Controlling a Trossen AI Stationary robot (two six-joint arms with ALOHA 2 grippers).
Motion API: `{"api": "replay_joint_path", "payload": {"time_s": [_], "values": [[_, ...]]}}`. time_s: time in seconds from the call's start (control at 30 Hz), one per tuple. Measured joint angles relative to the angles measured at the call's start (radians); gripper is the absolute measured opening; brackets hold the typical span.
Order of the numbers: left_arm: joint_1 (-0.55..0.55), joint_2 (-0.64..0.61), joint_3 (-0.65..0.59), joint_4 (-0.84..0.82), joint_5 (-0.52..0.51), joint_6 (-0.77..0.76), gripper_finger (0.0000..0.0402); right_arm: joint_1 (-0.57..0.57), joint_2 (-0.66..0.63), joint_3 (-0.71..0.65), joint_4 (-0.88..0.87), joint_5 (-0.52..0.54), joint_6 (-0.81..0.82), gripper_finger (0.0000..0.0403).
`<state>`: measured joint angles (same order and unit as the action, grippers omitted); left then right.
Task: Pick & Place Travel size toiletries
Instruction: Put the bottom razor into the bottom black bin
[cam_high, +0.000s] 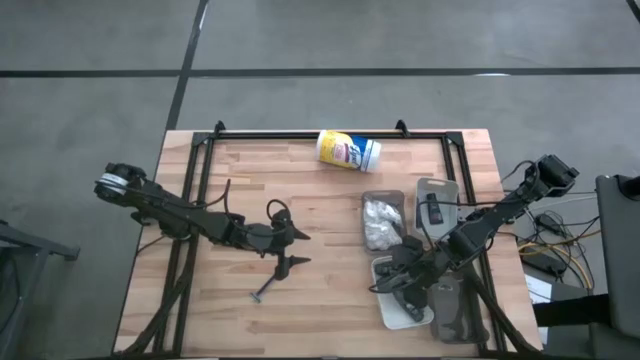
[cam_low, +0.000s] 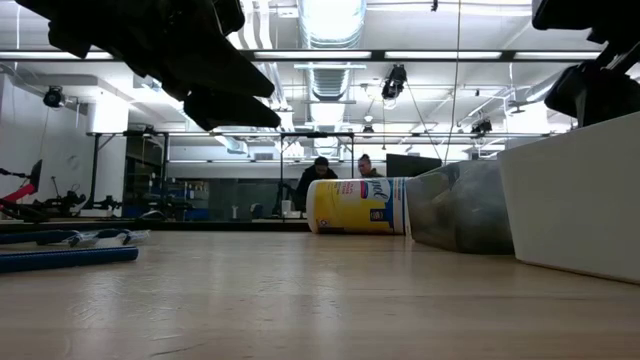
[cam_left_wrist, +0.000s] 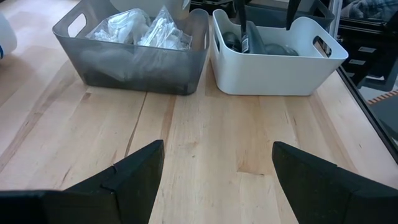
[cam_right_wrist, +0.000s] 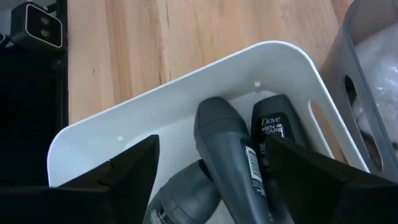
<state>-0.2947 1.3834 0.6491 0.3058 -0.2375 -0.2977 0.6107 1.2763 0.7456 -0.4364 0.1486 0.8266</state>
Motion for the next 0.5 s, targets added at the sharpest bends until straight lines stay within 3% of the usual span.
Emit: {"api": "replay_joint_path", "payload": {"time_s": [0.23, 0.5], "values": [[-0.015, -0.001, 0.000, 0.000, 0.000, -0.012, 0.0303, 0.000, 0.000, 0.000, 0.033, 0.002, -0.049, 0.0303], [-0.044, -0.005, 0.000, -0.050, 0.002, -0.078, 0.0303, 0.000, 0.000, 0.000, 0.181, 0.032, -0.253, 0.0317]]}}
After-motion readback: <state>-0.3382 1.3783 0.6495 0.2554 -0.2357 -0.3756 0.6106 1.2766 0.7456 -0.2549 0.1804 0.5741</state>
